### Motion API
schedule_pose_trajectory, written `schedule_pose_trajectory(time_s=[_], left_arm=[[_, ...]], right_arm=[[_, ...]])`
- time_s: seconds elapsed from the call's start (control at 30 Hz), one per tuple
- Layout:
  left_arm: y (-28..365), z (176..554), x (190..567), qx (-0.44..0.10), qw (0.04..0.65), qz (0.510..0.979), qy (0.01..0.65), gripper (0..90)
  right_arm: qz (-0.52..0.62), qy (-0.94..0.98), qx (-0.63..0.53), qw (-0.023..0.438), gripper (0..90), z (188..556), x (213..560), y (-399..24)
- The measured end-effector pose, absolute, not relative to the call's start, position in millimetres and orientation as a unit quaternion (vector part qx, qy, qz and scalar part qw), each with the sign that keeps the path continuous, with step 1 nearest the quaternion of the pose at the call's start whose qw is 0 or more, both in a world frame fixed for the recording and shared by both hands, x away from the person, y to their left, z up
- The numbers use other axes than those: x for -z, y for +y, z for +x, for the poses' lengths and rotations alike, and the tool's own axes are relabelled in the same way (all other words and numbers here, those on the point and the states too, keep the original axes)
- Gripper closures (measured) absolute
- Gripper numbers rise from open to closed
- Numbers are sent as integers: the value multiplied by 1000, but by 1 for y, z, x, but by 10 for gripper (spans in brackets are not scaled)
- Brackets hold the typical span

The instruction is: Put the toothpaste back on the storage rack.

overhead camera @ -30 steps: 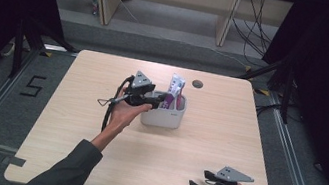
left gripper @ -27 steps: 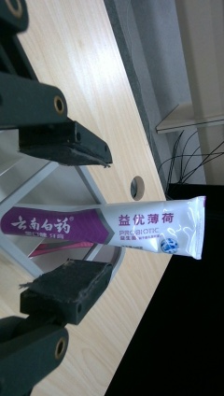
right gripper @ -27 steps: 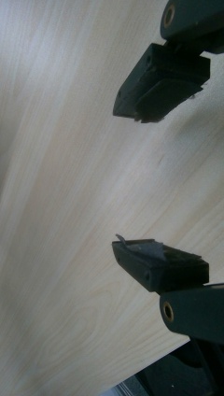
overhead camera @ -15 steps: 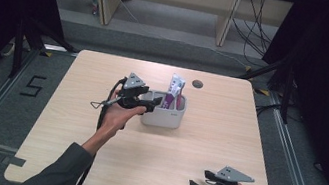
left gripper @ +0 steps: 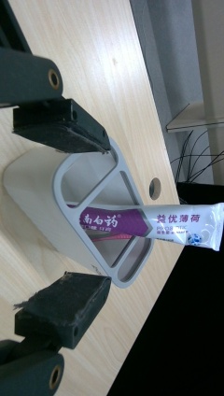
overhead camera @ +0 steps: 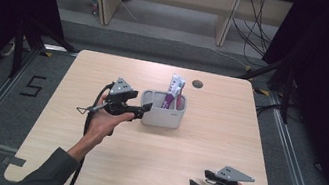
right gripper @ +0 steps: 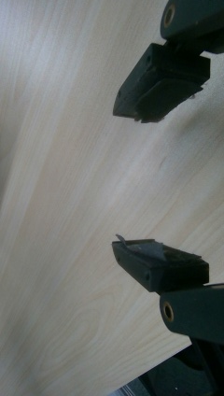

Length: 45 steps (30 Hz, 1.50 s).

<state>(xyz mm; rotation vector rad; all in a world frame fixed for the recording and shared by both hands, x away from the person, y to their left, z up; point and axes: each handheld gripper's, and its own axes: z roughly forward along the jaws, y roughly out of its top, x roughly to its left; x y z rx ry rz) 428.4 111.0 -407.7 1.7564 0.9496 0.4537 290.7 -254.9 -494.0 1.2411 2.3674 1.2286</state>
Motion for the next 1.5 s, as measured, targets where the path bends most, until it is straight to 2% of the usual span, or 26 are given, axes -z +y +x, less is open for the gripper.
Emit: schedule_pose_trajectory(time_s=[0.4,0.43,0.5,0.77,1.23,1.5], left_arm=[[131,415,419,-170,524,730,404,264],[132,415,420,-168,524,731,403,259],[135,412,421,-168,525,730,405,259],[142,403,431,-157,525,735,399,226],[151,390,444,-161,514,746,391,187],[158,382,450,-168,503,755,385,185]], right_arm=[[419,799,-417,107,305,292,494,-255],[431,795,-415,96,304,290,493,-254],[415,799,-421,113,305,292,494,-256],[413,798,-422,119,305,293,494,-256],[410,800,-424,107,305,292,492,-256],[412,798,-424,115,305,292,493,-255]])
